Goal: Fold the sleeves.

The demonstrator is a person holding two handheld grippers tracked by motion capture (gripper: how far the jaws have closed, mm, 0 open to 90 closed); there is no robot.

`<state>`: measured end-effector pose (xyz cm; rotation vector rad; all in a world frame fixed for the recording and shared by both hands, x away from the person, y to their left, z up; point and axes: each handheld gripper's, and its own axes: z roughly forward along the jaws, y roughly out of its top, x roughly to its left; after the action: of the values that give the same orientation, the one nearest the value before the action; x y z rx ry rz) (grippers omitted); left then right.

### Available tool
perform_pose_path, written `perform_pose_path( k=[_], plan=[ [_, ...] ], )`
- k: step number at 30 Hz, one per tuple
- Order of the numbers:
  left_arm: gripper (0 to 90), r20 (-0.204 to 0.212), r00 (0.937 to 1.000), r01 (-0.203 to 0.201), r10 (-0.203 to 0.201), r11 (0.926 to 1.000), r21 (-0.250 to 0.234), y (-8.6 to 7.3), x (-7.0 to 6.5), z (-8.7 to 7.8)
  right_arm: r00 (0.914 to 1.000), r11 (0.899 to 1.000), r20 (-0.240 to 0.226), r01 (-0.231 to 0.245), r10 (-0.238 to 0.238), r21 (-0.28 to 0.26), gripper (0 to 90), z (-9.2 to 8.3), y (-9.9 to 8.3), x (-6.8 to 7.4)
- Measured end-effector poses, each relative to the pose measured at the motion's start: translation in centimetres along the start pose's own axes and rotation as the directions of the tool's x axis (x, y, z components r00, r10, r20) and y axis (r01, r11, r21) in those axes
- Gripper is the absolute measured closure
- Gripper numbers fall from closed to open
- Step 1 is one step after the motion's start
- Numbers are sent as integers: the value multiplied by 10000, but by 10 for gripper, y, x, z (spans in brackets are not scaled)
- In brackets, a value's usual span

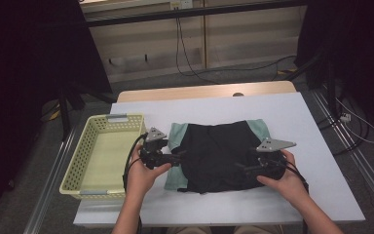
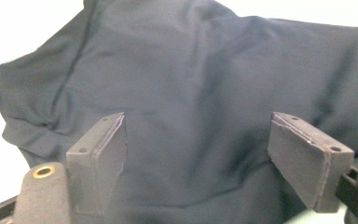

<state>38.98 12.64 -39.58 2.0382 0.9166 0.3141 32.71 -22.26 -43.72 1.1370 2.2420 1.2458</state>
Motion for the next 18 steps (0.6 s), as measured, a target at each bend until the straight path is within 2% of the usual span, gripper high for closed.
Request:
perform_pose_path(
  k=[4,6,11,15,18],
  plan=[
    [164,149,9996,224,-222,9997,-105,6,1,1,9997,9999,-188,127,-127,-16,193,1,3,7],
    [163,177,9997,193,-191,9997,-139,10,2,2,9995,9996,-174,278,-278,-16,183,2,5,10],
    [157,62,9989,460,-460,9989,-68,12,10,3,9988,9991,-249,411,-413,-104,178,5,7,16],
    [155,-80,9991,411,-411,9992,-4,12,13,3,9984,9987,-274,488,-492,-135,178,7,9,20],
    [152,-36,9996,285,-286,9996,-33,12,12,2,9983,9985,-247,529,-532,-108,179,10,10,24]
  ],
)
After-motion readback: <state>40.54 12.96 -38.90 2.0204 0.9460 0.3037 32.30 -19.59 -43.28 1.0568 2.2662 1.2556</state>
